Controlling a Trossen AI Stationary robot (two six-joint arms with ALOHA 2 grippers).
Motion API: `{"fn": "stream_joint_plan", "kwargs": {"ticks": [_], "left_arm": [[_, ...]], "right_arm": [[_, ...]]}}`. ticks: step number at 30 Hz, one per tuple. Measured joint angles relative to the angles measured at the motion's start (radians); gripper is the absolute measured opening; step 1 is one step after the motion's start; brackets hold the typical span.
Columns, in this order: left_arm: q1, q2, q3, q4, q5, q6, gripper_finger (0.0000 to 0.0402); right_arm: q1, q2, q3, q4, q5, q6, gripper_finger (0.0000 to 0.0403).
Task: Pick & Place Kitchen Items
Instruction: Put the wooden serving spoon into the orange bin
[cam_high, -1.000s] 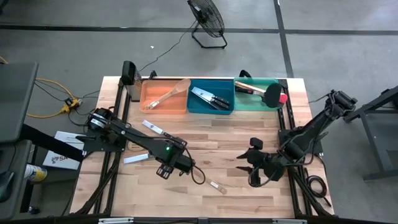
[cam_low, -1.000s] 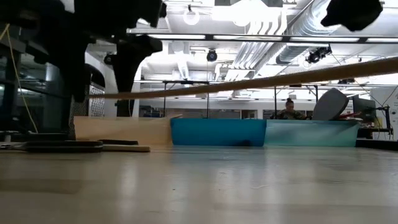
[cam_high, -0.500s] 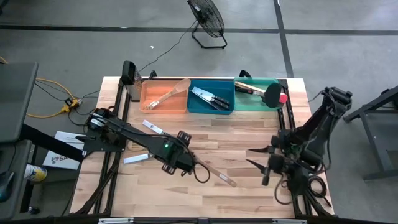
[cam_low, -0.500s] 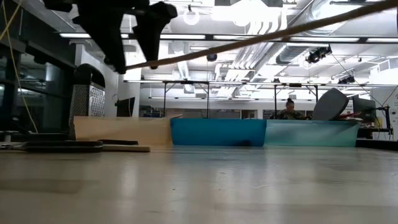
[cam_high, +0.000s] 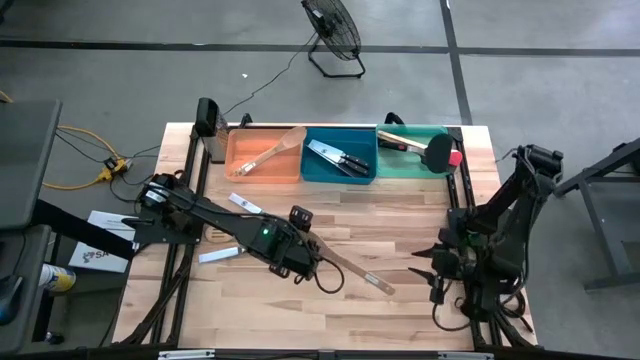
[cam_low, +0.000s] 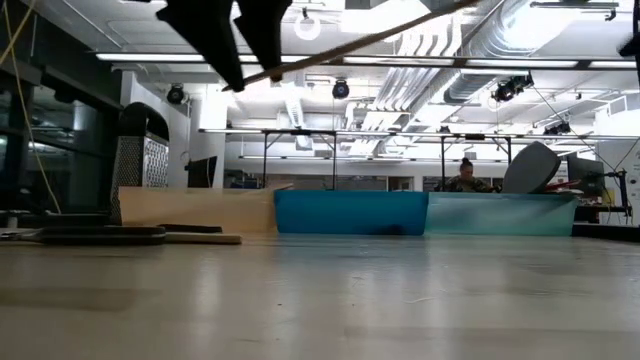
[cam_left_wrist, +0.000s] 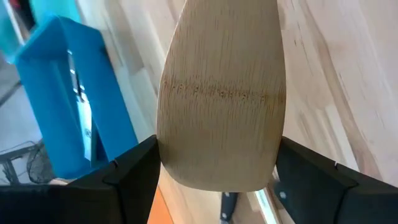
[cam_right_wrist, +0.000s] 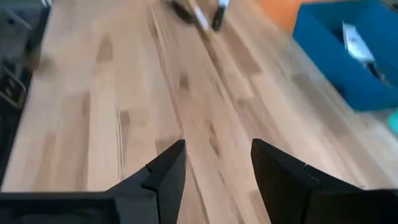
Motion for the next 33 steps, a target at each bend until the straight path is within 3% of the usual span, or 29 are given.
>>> {"fn": "stream_joint_plan", "kwargs": {"ticks": [7,14,26,33], "left_arm": [[0.038,0.000,0.005,0.093,0.000,0.026,0.0275],[0.124,-0.018,0.005,0.071,0.004,0.017,0.0275],[0.319,-0.073,0.002,-0.043,-0.004,-0.049,0.0275],[0.444,-0.074,-0.097,-0.088,-0.023,-0.089,0.0275]], "right_arm": [[0.022,0.127,0.000,0.012,0.032,0.050,0.0174],[0.019,0.208,0.000,0.010,0.076,0.143,0.0174],[0.012,0.222,0.000,0.024,0.100,0.189,0.0174],[0.012,0.222,0.000,0.039,0.102,0.196,0.0174]]}}
